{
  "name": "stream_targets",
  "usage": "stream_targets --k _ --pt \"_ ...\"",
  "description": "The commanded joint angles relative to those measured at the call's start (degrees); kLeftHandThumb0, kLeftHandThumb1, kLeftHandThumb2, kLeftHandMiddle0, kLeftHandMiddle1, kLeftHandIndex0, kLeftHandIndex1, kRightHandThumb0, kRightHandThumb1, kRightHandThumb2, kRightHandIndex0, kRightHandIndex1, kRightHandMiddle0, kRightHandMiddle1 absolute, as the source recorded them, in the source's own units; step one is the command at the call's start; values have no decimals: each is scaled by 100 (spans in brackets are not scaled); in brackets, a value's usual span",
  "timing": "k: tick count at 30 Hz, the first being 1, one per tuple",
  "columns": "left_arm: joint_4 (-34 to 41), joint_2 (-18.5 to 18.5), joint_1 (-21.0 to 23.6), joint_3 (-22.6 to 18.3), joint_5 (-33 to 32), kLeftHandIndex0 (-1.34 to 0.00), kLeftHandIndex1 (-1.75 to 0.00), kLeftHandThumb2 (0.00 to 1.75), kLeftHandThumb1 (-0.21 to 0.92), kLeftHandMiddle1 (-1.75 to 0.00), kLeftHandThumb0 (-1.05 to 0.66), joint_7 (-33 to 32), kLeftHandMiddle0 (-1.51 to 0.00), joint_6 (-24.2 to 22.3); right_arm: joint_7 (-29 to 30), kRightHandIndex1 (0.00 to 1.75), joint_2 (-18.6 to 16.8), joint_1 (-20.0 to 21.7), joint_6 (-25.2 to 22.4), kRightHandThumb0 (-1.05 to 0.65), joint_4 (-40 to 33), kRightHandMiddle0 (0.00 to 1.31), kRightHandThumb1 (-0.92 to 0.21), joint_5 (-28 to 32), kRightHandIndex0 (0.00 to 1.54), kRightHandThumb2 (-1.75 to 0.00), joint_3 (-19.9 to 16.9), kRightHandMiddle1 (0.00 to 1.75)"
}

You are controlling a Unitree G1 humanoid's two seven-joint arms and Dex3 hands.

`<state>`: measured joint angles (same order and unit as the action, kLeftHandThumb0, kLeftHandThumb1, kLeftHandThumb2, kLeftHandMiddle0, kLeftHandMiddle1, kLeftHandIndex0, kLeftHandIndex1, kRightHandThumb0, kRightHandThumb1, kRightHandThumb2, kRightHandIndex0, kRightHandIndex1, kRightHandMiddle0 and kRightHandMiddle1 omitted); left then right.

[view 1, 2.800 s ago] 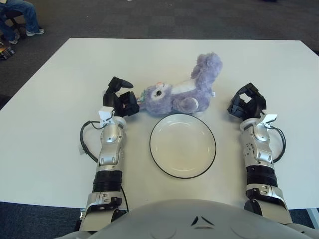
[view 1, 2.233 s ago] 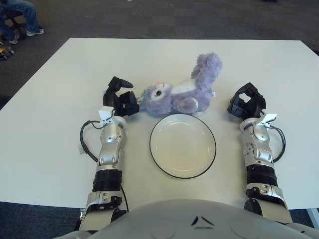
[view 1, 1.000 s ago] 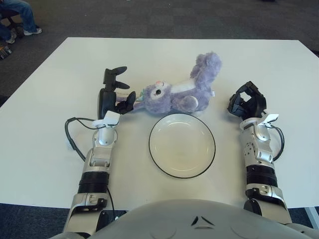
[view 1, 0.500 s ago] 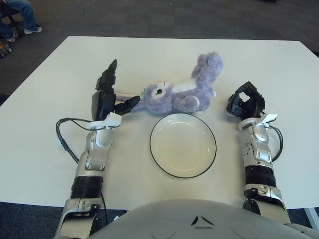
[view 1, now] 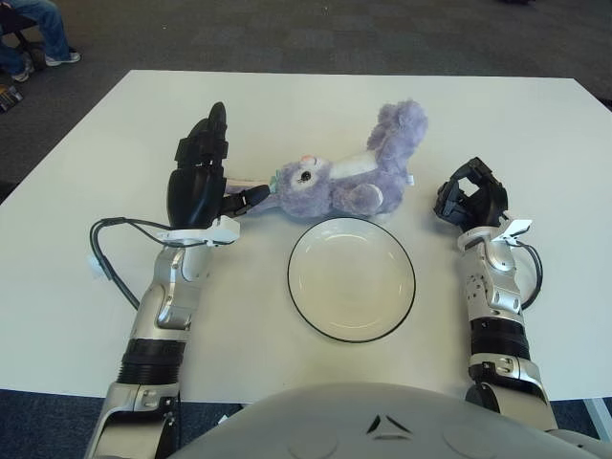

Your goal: Put the doll into the plate.

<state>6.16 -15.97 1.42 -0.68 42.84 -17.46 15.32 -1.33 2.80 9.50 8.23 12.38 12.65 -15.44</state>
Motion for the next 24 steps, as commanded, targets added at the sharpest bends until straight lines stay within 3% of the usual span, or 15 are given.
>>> stream_targets --k 1,12,19,24 --pt "222 -108 -62 94 -57 0 0 61 92 -17 -105 145 -13 3 -54 175 -16 -17 43 -52 -25 69 -22 100 116 -144 -22 175" --pt "375 -283 -3 353 -25 0 0 64 92 -15 -105 257 -15 193 -93 175 8 -11 32 -52 3 70 -22 90 117 -144 -32 175" --pt "525 -704 157 490 393 0 0 78 92 -10 -105 590 -9 205 -74 175 8 10 3 -52 25 70 -22 84 117 -144 -35 175" --pt "603 -899 205 544 199 -1 0 77 92 -9 -105 973 -10 294 -68 175 13 11 -9 -52 24 70 -22 72 117 -144 -35 175"
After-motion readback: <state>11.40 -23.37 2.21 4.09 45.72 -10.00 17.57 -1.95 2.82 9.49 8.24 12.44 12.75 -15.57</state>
